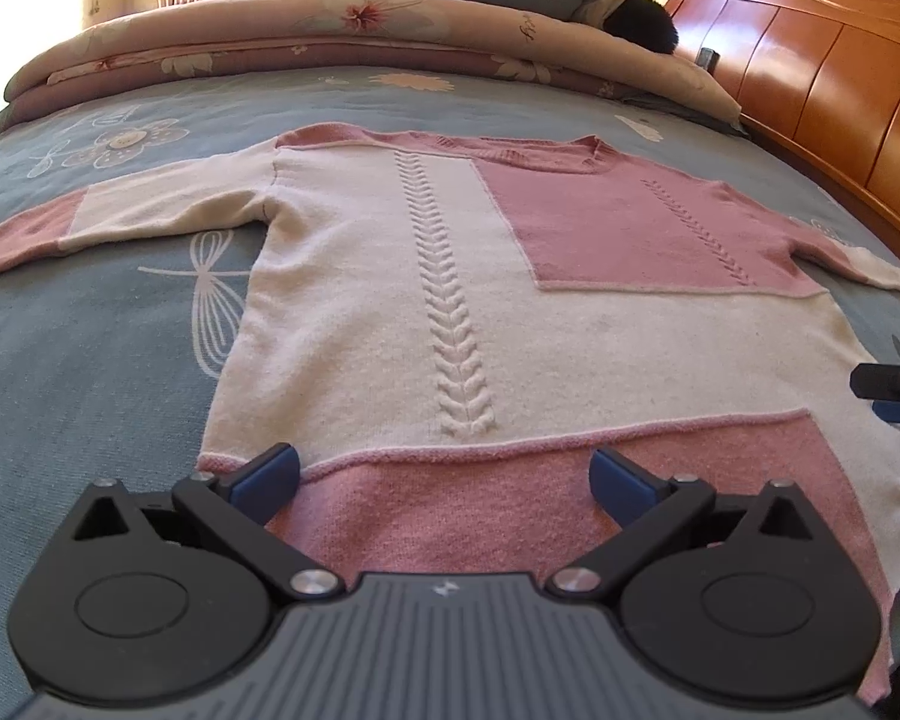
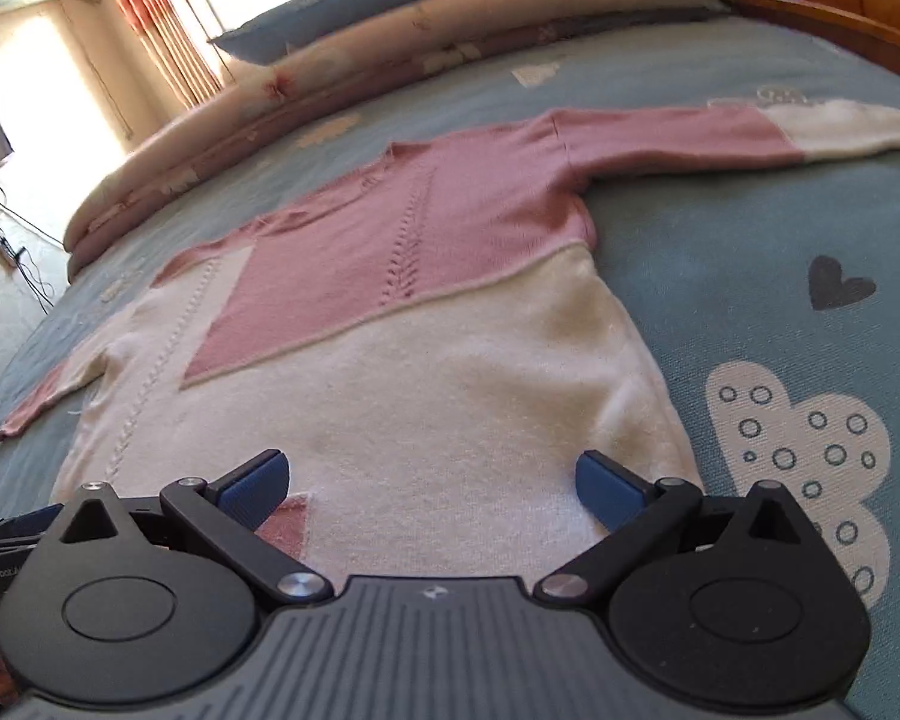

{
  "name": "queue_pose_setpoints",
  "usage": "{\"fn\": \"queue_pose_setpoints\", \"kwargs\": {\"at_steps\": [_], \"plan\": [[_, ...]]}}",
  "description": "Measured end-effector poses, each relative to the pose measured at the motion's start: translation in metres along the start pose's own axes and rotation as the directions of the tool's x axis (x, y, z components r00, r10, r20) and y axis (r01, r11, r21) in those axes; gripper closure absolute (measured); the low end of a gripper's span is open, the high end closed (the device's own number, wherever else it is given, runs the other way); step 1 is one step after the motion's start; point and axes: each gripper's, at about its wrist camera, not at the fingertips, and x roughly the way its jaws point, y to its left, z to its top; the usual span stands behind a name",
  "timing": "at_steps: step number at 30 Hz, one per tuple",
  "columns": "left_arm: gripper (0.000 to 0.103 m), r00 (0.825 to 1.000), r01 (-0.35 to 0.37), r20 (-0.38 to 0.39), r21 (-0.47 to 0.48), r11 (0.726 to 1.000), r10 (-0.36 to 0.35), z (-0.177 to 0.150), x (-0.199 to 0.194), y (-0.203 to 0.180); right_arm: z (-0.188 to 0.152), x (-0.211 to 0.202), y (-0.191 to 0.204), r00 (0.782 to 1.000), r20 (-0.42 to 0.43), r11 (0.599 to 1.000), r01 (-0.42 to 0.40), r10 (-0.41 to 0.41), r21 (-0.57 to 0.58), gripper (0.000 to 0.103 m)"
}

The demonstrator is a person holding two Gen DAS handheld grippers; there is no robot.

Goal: Fold clothes

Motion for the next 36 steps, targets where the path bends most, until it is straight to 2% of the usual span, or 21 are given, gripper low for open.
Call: {"fn": "queue_pose_setpoints", "kwargs": {"at_steps": [6,8,10,12,14,16,18,22,26,28,32,36], "plan": [[0.001,0.999,-0.045,-0.023,0.053,0.998,0.046,-0.005,-0.011,-0.012,-0.007,-0.009,0.002,0.999,-0.018,0.999,0.042,-0.042,-0.013,0.000],[0.001,0.997,-0.071,-0.015,0.115,0.991,0.073,-0.004,-0.016,-0.022,-0.007,-0.007,0.004,0.998,-0.020,0.998,0.053,-0.054,-0.017,0.000],[0.001,0.997,-0.077,0.026,0.192,0.978,0.074,-0.001,-0.022,-0.033,-0.009,-0.006,0.009,0.997,-0.021,0.997,0.075,-0.075,-0.037,0.000],[0.001,0.999,-0.038,0.042,0.201,0.979,0.031,0.005,-0.025,-0.041,-0.011,-0.005,0.013,0.995,-0.018,0.994,0.095,-0.096,-0.057,0.000],[0.001,0.998,0.041,0.031,0.178,0.983,-0.048,0.011,-0.026,-0.049,-0.012,-0.005,0.014,0.994,-0.009,0.993,0.104,-0.105,-0.061,0.000],[0.001,0.993,0.112,0.014,0.167,0.980,-0.116,0.010,-0.025,-0.058,-0.014,-0.005,0.015,0.994,-0.001,0.992,0.113,-0.113,-0.065,0.000],[0.001,0.988,0.153,-0.009,0.176,0.973,-0.154,0.005,-0.020,-0.068,-0.014,-0.005,0.015,0.994,-0.001,0.991,0.112,-0.113,-0.069,0.000],[0.001,0.983,0.173,-0.086,0.172,0.970,-0.160,-0.015,-0.010,-0.077,-0.014,-0.006,0.013,0.995,0.001,0.992,0.101,-0.101,-0.072,0.000],[0.001,0.984,0.174,-0.091,0.250,0.953,-0.155,-0.033,-0.023,-0.086,-0.015,-0.007,0.011,0.996,0.009,0.994,0.088,-0.088,-0.070,0.000],[0.001,0.978,0.199,-0.111,0.271,0.942,-0.175,-0.036,-0.029,-0.086,-0.015,-0.007,0.010,0.996,0.011,0.994,0.085,-0.084,-0.071,0.000],[0.001,0.965,0.249,-0.142,0.221,0.943,-0.222,-0.019,-0.030,-0.070,-0.016,-0.007,0.011,0.996,0.015,0.992,0.087,-0.086,-0.089,0.000],[0.001,0.982,0.189,-0.061,0.173,0.967,-0.181,0.013,-0.023,-0.048,-0.019,-0.006,0.015,0.995,0.023,0.988,0.100,-0.098,-0.116,0.000]]}}
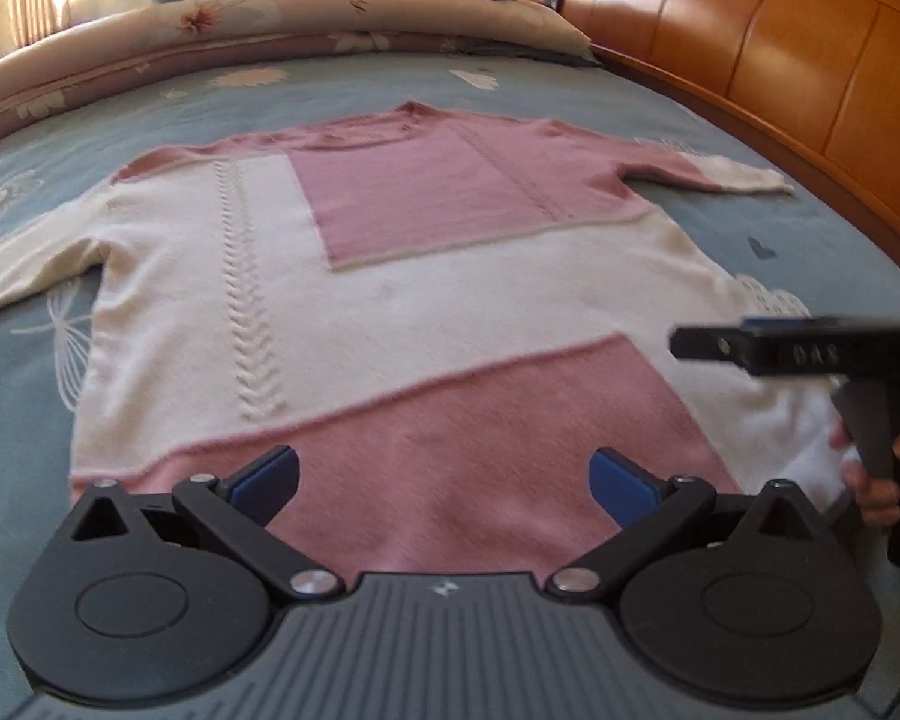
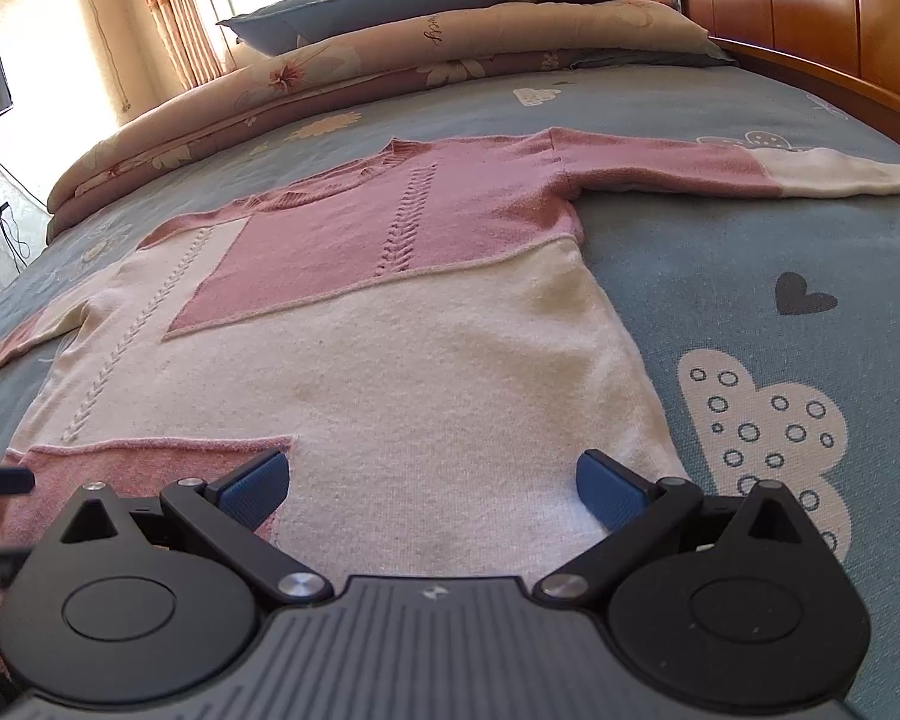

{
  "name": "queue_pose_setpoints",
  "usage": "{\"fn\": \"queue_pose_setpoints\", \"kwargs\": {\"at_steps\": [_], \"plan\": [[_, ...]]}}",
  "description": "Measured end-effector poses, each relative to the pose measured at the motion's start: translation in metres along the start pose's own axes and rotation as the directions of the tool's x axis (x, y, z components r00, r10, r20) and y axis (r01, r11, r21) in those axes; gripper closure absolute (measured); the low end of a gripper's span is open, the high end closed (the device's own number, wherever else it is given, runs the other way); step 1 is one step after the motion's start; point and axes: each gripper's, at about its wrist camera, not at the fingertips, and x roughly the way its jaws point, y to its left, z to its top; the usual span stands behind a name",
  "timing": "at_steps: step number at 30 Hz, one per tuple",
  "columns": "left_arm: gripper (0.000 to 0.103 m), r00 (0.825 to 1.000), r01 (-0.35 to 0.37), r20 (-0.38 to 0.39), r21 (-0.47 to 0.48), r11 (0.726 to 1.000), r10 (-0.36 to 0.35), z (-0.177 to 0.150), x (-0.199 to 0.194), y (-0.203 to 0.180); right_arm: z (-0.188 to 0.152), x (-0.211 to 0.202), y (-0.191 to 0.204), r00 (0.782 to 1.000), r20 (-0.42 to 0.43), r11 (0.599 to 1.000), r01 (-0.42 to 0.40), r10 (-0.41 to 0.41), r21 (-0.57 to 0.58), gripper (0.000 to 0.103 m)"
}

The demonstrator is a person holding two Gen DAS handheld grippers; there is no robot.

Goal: Fold clothes

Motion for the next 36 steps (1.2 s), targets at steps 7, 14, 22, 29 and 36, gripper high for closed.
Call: {"fn": "queue_pose_setpoints", "kwargs": {"at_steps": [7,14,22,29,36], "plan": [[0.001,1.000,-0.016,0.004,-0.185,0.983,0.017,0.021,0.039,0.056,-0.002,0.006,0.017,0.996,-0.018,0.992,0.085,-0.087,-0.096,0.000],[0.001,0.993,0.118,0.012,-0.251,0.961,-0.119,0.012,0.010,0.093,-0.001,0.010,0.022,0.991,-0.026,0.987,0.126,-0.129,-0.104,0.000],[0.020,0.961,-0.225,0.070,-0.374,0.900,0.269,0.053,-0.044,0.271,0.002,0.014,0.025,0.988,-0.035,0.984,0.149,-0.153,-0.101,0.000],[0.024,0.952,-0.122,0.108,-0.723,0.680,0.286,0.027,-0.040,0.448,0.008,0.021,0.028,0.984,-0.049,0.981,0.169,-0.174,-0.095,0.000],[0.029,0.925,-0.061,0.152,-0.846,0.530,0.349,-0.016,-0.036,0.502,0.011,0.024,0.027,0.982,-0.060,0.981,0.172,-0.178,-0.095,0.000]]}}
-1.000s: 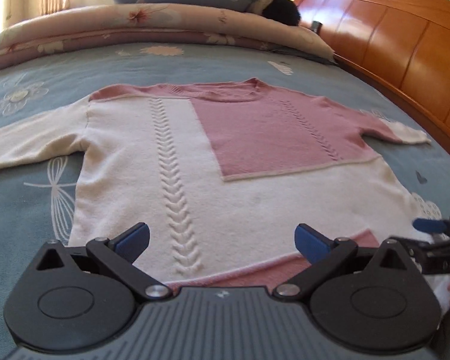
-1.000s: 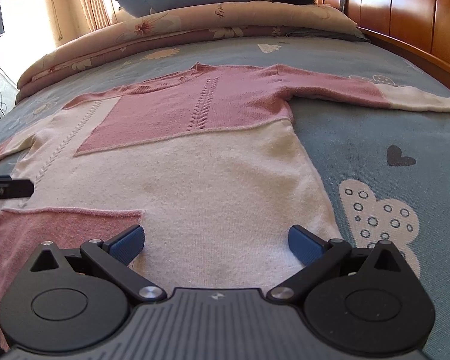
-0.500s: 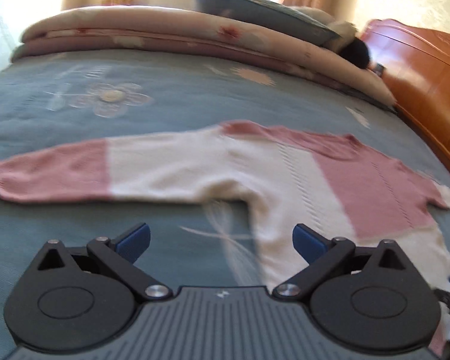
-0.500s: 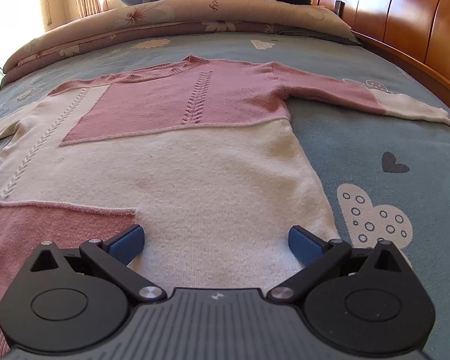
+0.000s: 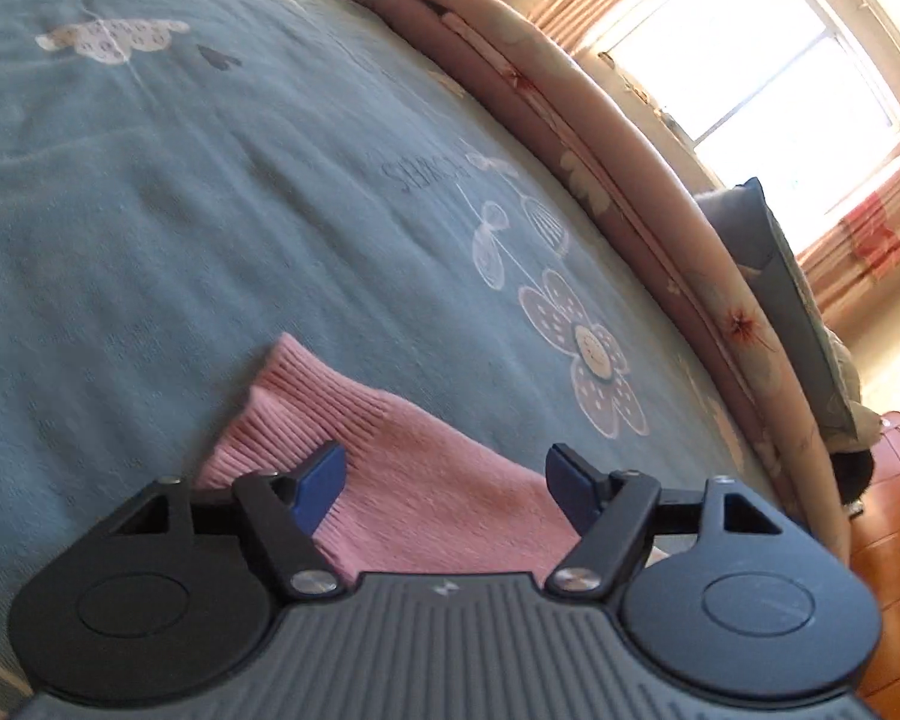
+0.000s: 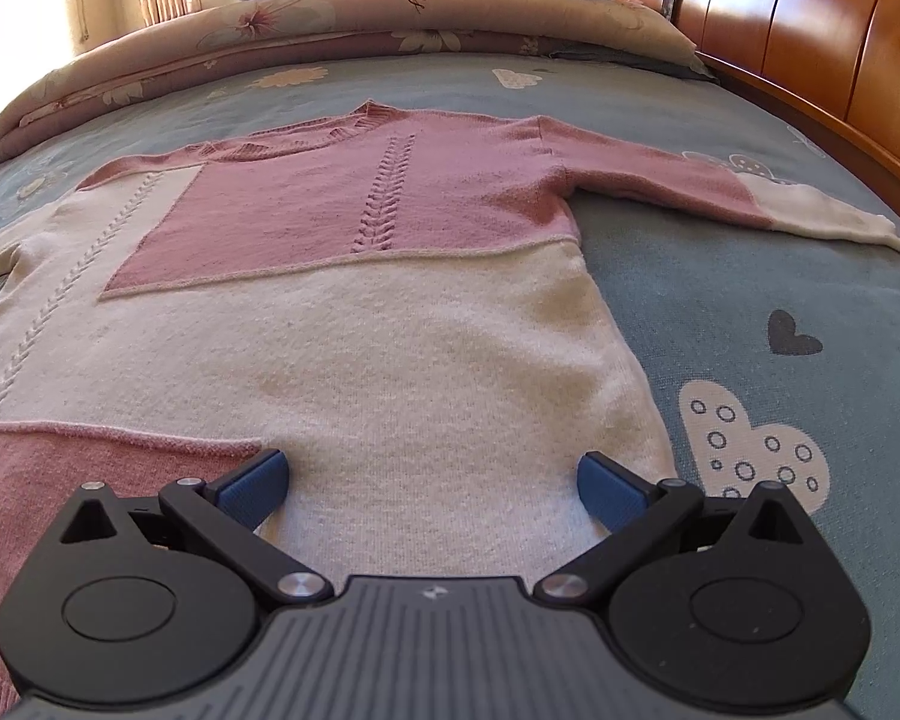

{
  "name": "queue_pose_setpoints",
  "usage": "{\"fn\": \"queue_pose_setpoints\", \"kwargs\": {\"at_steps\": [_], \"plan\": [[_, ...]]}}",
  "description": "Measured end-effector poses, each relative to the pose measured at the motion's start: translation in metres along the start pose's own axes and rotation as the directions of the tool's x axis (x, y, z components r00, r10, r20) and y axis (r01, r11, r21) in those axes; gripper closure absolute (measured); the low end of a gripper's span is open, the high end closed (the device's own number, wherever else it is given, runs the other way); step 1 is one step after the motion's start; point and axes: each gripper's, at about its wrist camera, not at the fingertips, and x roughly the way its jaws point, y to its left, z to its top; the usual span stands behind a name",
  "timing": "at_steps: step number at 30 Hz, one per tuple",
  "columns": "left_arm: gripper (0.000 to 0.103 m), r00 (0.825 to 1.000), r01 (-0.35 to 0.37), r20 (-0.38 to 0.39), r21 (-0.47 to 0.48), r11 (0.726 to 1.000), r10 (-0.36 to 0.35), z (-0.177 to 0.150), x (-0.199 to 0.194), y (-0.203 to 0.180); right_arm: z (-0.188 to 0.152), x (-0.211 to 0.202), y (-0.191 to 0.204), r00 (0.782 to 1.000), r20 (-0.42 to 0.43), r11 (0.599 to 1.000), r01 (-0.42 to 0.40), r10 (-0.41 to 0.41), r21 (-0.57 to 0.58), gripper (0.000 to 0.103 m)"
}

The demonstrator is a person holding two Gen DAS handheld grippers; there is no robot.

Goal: Fold clothes

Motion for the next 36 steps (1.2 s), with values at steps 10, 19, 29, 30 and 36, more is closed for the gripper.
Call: {"fn": "queue_pose_setpoints", "kwargs": {"at_steps": [10,19,29,30,36], "plan": [[0.024,0.985,0.160,-0.102,0.256,0.953,-0.138,-0.036,-0.015,-0.126,0.001,0.003,0.002,1.000,0.015,1.000,0.019,-0.019,0.015,0.000],[0.023,0.876,0.378,-0.407,0.249,0.892,-0.258,-0.138,0.033,-0.219,-0.002,0.002,0.000,0.999,0.034,1.000,0.001,-0.002,0.004,0.000],[0.025,0.926,0.227,-0.362,0.313,0.922,-0.105,-0.138,0.050,-0.219,-0.005,0.002,-0.004,0.997,0.068,0.999,-0.027,0.028,-0.021,0.000],[0.024,0.924,0.244,-0.361,0.313,0.918,-0.122,-0.139,0.044,-0.223,-0.006,0.002,-0.004,0.997,0.071,0.999,-0.027,0.029,-0.021,0.000],[0.020,0.875,0.354,-0.434,0.266,0.897,-0.216,-0.153,0.039,-0.232,-0.006,0.003,-0.003,0.997,0.077,0.999,-0.025,0.026,-0.021,0.000]]}}
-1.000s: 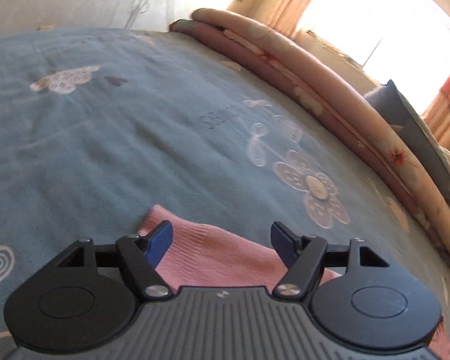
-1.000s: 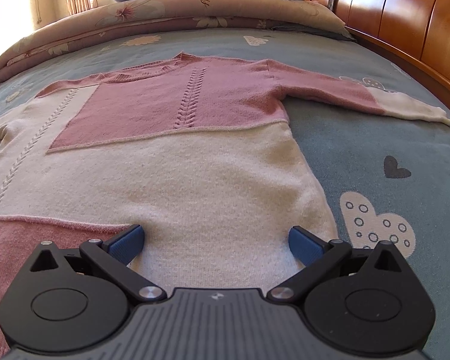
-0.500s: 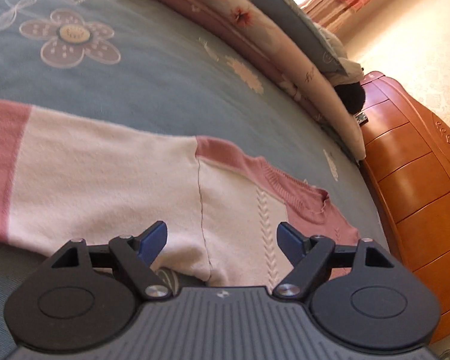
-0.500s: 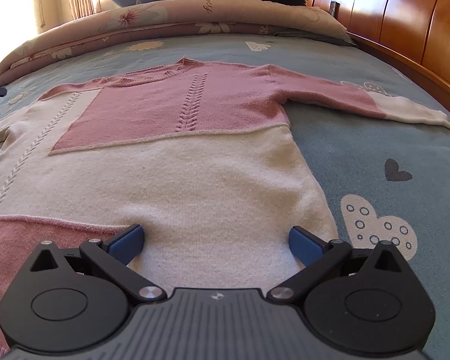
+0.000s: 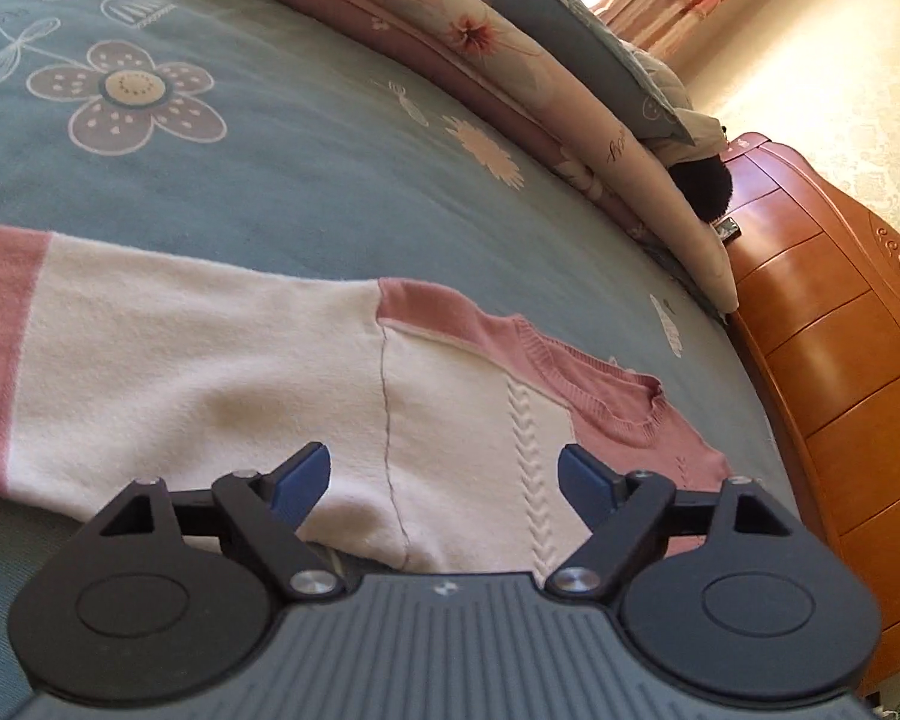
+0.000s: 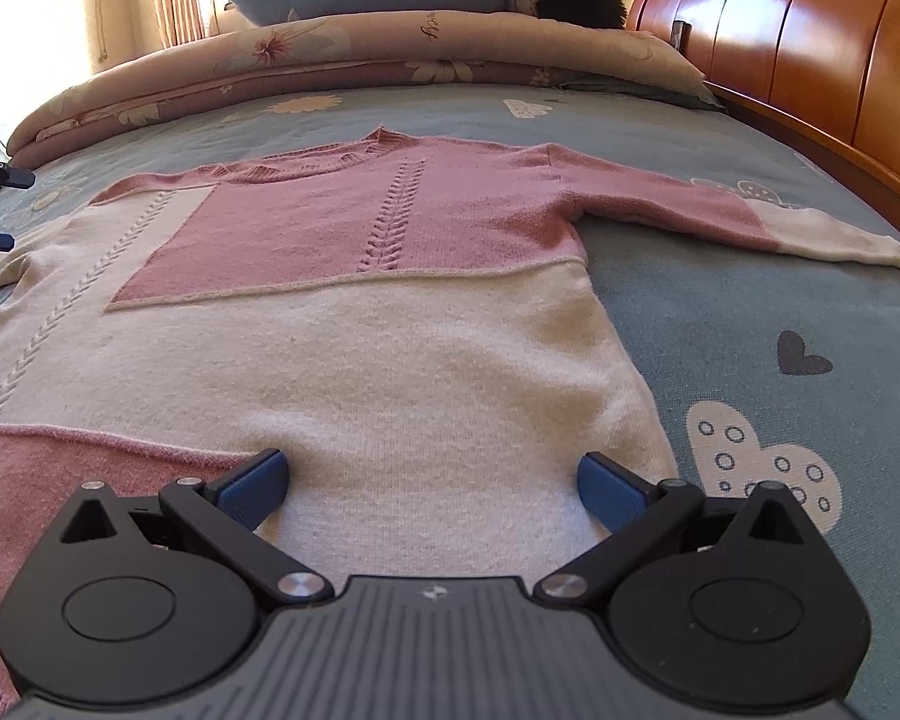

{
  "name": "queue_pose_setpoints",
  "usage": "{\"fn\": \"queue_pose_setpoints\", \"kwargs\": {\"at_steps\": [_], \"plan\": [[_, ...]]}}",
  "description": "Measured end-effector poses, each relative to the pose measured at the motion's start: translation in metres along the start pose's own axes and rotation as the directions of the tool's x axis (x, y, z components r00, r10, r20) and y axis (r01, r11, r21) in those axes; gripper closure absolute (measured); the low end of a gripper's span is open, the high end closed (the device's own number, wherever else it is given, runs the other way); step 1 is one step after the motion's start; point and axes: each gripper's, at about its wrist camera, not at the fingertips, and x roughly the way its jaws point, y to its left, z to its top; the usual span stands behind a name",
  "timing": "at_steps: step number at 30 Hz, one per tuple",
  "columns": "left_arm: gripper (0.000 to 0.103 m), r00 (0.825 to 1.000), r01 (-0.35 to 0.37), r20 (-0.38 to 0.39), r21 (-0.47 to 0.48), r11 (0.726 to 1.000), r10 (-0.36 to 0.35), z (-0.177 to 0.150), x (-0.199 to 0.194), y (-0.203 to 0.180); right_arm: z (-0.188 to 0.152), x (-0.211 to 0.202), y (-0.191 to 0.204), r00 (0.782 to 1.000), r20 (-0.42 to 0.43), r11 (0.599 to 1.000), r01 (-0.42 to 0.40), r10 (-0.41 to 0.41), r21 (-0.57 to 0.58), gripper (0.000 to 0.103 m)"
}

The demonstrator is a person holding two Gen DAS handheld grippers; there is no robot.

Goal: Fold clothes

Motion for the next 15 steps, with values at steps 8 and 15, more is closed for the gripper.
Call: {"fn": "queue_pose_setpoints", "kwargs": {"at_steps": [8,15], "plan": [[0.021,0.998,-0.066,0.007,0.001,0.998,0.066,-0.002,0.002,0.003,-0.001,-0.001,0.000,1.000,0.002,1.000,-0.002,0.002,0.001,0.000],[0.019,0.999,-0.028,-0.039,0.022,0.999,0.029,-0.009,0.015,-0.007,-0.002,-0.001,0.000,1.000,0.006,1.000,-0.002,0.002,0.000,0.000]]}}
